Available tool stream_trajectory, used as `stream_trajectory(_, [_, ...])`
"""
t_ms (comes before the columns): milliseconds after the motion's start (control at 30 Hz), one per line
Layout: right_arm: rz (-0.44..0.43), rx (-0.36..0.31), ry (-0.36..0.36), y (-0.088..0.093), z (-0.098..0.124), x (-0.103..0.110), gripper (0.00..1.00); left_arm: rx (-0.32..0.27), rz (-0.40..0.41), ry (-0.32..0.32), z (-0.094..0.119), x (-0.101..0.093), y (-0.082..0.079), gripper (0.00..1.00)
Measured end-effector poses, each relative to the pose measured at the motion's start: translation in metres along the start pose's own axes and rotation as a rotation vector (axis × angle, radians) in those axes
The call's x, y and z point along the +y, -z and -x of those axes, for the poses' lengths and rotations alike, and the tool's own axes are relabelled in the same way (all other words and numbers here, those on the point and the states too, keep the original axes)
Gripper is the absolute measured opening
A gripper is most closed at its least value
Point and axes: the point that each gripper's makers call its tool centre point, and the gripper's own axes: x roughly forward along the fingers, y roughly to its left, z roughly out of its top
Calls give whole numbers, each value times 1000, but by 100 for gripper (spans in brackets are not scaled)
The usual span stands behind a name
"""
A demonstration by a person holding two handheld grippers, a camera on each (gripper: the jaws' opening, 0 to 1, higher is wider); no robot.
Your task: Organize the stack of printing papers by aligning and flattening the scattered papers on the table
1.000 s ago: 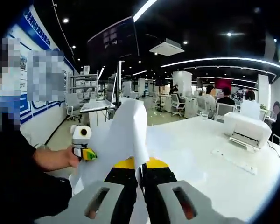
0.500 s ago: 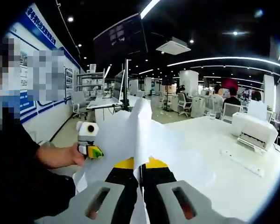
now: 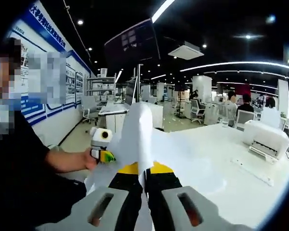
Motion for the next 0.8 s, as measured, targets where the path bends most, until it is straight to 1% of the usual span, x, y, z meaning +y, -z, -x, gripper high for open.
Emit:
stream_trajectory(67, [-24, -9, -19, 1, -6, 5, 0, 0, 1, 0, 0, 0, 0, 23])
stream_trajectory(133, [-42, -10, -26, 2, -11, 4, 0, -1, 0, 0, 0, 0, 1, 23])
stream_trajectory(233, [-28, -5, -37, 6, -17, 12, 0, 1, 0, -2, 0, 1, 1, 23])
stream_trajectory(500, [-56, -9, -49, 6, -27, 11, 0, 5, -9, -5, 0, 1, 3, 22])
stream_trajectory(667, [-53, -5, -49, 7, -31, 13, 0, 0, -24, -10, 1, 3, 2, 19])
stream_trajectory(800, [-55, -6, -45, 10, -33, 12, 0, -16, -62, -20, 4, 4, -1, 11])
